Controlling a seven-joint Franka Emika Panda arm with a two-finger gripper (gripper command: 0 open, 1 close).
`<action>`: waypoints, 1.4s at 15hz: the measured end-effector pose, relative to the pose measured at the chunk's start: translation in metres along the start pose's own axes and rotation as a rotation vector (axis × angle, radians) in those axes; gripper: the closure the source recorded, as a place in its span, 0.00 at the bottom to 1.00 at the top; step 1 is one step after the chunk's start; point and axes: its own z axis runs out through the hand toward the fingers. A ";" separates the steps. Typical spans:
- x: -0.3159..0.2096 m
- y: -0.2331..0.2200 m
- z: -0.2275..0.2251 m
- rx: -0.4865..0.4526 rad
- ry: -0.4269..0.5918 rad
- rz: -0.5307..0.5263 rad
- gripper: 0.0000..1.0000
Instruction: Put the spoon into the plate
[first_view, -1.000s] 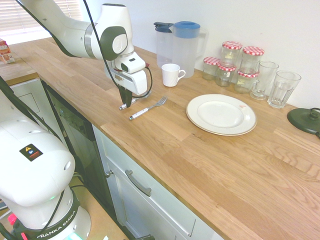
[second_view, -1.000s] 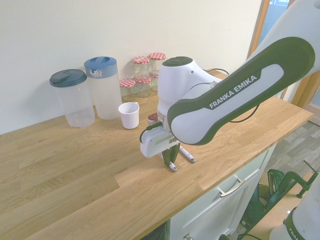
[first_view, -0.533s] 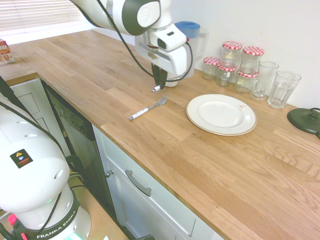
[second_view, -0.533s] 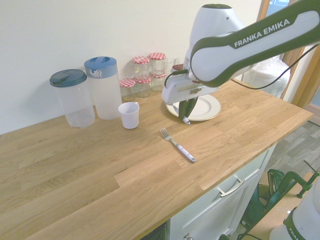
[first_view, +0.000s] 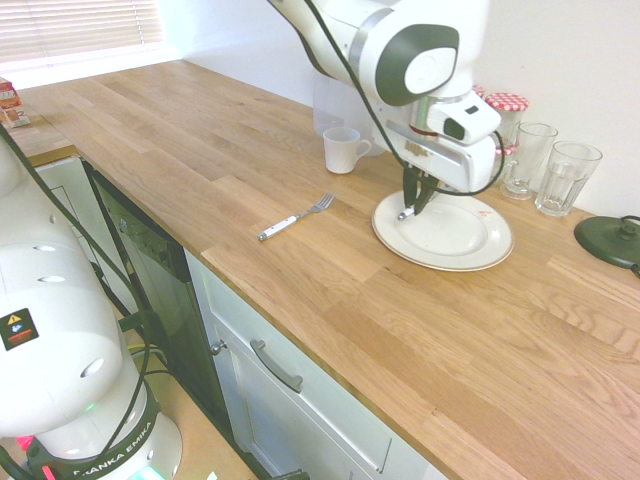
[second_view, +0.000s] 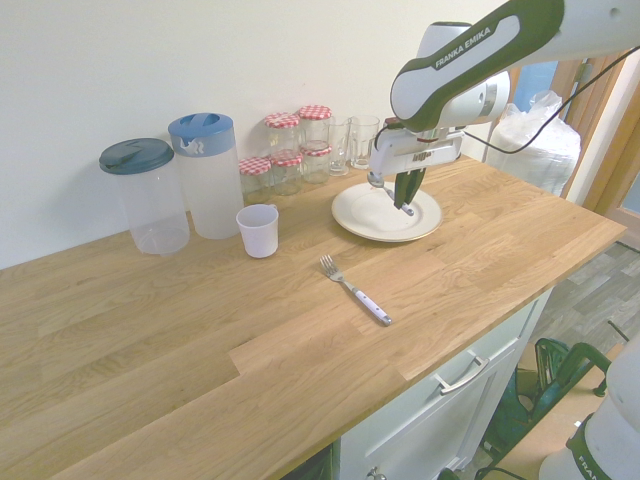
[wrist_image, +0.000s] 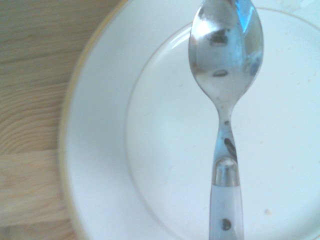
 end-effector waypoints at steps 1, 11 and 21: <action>0.014 -0.001 0.007 -0.005 -0.004 -0.003 1.00; 0.045 -0.040 0.054 -0.030 -0.048 -0.034 0.00; 0.058 -0.034 0.049 -0.037 -0.061 -0.015 0.00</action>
